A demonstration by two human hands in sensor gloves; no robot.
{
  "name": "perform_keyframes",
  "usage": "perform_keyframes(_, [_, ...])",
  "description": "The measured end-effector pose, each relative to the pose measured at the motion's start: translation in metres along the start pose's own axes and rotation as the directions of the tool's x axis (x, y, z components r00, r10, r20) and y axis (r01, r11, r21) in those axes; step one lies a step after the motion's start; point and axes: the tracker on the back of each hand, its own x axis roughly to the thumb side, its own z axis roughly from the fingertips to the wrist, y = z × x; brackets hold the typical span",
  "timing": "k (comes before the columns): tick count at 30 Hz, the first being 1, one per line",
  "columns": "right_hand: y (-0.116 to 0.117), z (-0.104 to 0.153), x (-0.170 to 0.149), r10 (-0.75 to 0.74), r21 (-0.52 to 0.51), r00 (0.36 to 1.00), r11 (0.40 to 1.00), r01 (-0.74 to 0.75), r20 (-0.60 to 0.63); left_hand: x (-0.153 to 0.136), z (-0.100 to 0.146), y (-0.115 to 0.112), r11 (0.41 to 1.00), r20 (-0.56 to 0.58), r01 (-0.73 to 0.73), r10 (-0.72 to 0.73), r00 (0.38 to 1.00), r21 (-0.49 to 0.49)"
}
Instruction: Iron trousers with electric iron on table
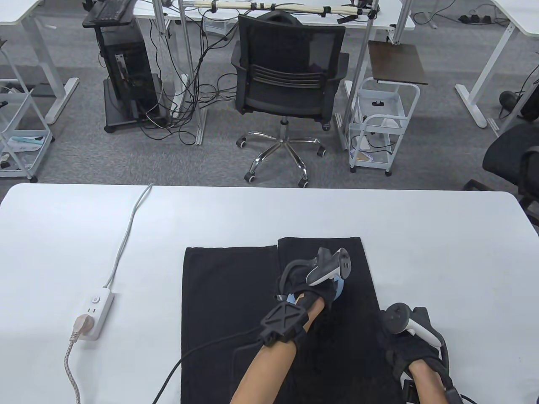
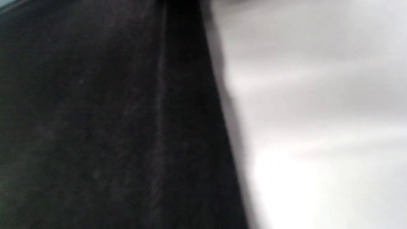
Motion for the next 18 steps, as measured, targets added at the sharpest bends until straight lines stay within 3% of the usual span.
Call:
perform_keyframes(5, [-0.001, 0.001, -0.002, -0.018, -0.004, 1.0, 1.0, 0.018, 0.009, 0.02, 0.047, -0.017, 0.998, 0.199, 0.069, -0.068, 0.978, 0.003])
perform_keyframes(12, [-0.001, 0.0, -0.002, -0.013, -0.004, 1.0, 1.0, 0.013, 0.012, 0.042, 0.119, -0.043, 0.99, 0.444, 0.141, -0.125, 0.887, -0.002])
perform_keyframes(18, [0.0, 0.0, -0.002, 0.0, -0.003, 1.0, 1.0, 0.0, 0.01, 0.042, 0.121, -0.044, 0.992, 0.445, 0.122, -0.102, 0.89, -0.017])
